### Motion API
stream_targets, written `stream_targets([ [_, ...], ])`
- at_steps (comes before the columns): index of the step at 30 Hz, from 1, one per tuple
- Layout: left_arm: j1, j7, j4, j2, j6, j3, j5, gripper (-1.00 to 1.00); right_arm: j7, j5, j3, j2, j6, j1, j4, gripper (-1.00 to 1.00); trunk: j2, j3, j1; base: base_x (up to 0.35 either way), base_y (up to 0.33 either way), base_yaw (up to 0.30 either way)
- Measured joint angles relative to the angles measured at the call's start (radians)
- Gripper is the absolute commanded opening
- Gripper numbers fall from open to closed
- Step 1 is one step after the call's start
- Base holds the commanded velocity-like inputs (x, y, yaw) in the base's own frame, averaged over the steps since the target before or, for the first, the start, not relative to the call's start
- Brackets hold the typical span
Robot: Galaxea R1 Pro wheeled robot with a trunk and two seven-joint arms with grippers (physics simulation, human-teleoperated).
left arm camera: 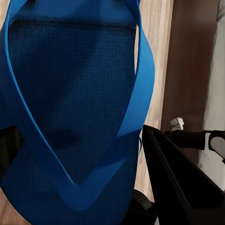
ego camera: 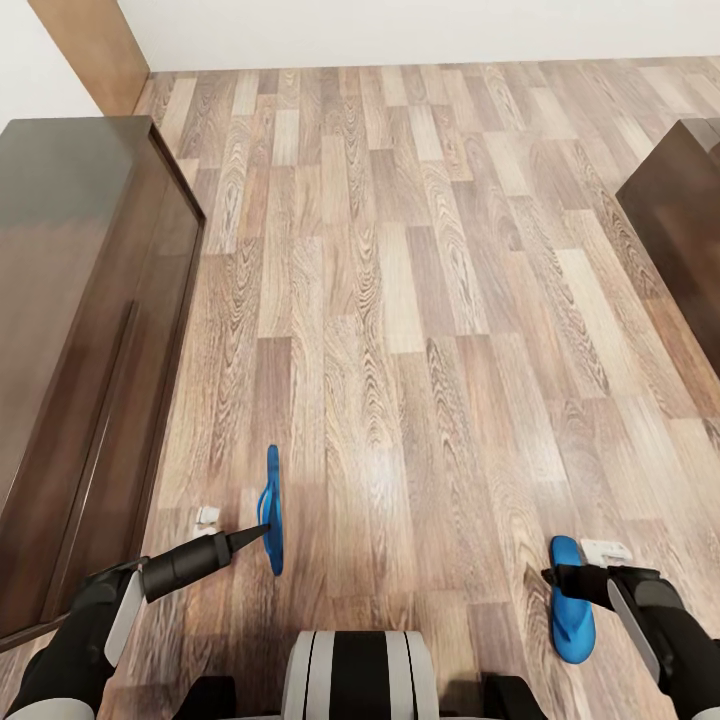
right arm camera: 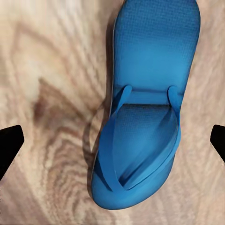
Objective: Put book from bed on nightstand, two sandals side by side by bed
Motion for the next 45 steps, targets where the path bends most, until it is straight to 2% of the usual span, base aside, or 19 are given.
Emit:
stream_targets([
  [3, 0.0, 0.0, 0.0, 0.001, 0.0, 0.0, 0.0, -1.0, 0.0, -0.002, 0.002, 0.003, -0.094, 0.0, 0.002, 1.0, 0.0, 0.0, 0.0, 0.0, 0.0, 0.0],
  [5, 0.0, 0.0, 0.0, 0.0, 0.0, 0.0, 0.0, -1.0, 0.0, -0.002, 0.002, 0.003, -0.119, 0.0, 0.002, 1.0, 0.0, 0.0, 0.0, 0.0, 0.0, 0.0],
  [20, 0.0, 0.0, 0.0, 0.001, 0.001, 0.0, 0.0, -1.0, 0.0, -0.002, -0.003, 0.004, -0.136, 0.0, 0.003, 1.0, 0.0, 0.0, 0.0, 0.0, 0.0, 0.0],
  [45, 0.0, -0.001, 0.0, 0.001, 0.001, 0.0, -0.001, -1.0, 0.001, -0.004, -0.006, -0.002, -0.136, 0.0, 0.001, 1.0, -0.006, -0.097, 0.011, 0.0, 0.0, 0.0],
])
